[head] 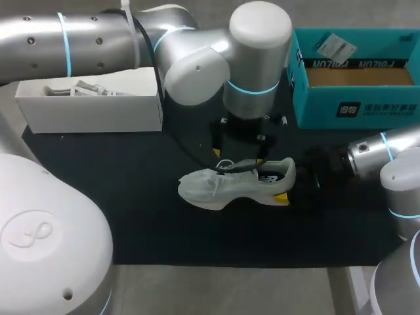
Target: Take the shoe out of the shoebox, open the shoe tongue, remove and reinsert the insole, then place the shoe into the shoebox
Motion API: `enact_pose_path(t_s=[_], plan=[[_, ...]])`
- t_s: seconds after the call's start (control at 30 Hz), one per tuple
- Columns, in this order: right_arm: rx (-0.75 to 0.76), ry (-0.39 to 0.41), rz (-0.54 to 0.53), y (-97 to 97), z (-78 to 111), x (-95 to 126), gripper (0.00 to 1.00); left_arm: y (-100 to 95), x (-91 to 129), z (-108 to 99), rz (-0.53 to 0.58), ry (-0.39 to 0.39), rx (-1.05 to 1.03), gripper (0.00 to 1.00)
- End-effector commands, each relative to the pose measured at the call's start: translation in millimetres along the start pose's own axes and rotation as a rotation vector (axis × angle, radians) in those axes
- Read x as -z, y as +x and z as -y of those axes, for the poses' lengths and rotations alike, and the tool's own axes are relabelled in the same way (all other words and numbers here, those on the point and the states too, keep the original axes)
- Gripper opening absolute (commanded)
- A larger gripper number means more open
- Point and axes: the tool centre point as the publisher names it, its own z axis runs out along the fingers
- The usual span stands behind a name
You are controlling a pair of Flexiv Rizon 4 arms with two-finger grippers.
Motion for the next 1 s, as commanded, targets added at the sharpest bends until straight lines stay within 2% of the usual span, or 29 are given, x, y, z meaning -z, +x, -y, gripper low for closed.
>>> enact_pose_path(t_s=[0.03,0.5,1.0], plan=[[0.0,0.002,0.002,-0.7,0.3,-2.3,0.0,8.9,-11.6,1.3,0.014,0.008,0.029,1.0],[0.0,0.002,0.002,-0.7,0.3,-2.3,0.0,22.3,-34.6,-3.3,0.025,-0.029,0.084,1.0],[0.0,0.002,0.002,-0.7,0.3,-2.3,0.0,22.3,-51.2,-12.1,0.089,-0.036,0.103,1.0]])
